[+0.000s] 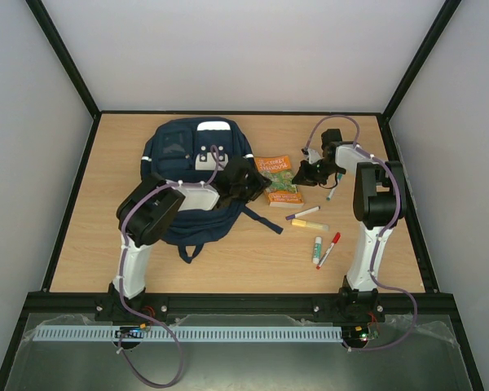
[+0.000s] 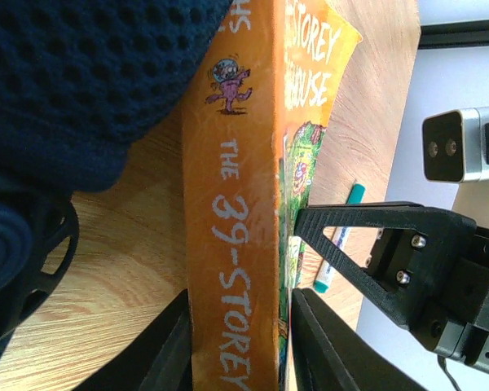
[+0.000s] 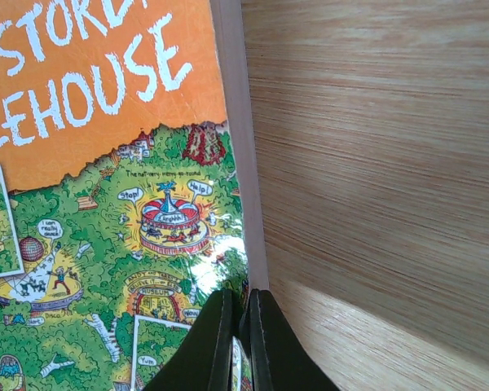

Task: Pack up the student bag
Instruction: Pick up the book from the center of the board.

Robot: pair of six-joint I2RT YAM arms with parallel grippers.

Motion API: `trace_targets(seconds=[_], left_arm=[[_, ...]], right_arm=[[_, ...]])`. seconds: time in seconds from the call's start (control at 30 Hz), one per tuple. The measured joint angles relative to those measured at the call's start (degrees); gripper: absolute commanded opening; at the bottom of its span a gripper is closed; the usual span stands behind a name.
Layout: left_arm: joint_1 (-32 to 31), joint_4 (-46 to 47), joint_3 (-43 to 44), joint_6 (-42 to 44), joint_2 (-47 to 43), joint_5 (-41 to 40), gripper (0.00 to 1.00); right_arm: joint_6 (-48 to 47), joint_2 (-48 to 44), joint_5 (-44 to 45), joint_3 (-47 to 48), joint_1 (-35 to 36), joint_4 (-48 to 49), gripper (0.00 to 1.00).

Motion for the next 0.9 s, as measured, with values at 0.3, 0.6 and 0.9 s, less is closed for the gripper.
trace_targets(seconds=[0.3, 0.6, 0.9], left_arm=[[0.1, 0.3, 0.1, 0.2, 0.1, 0.4, 0.07], [-0.1, -1.8, 0.0, 7.6, -2.2, 1.2, 0.02], [-0.7, -13.0, -2.3, 24.5, -23.8, 0.5, 0.02]], right_arm=[[-0.1, 0.0, 0.1, 0.0, 0.0, 0.0, 0.09], [-0.8, -3.2, -0.1, -3.9, -1.7, 1.6, 0.29], [-3.9, -24.8, -1.3, -10.1, -4.1, 1.1, 0.53]])
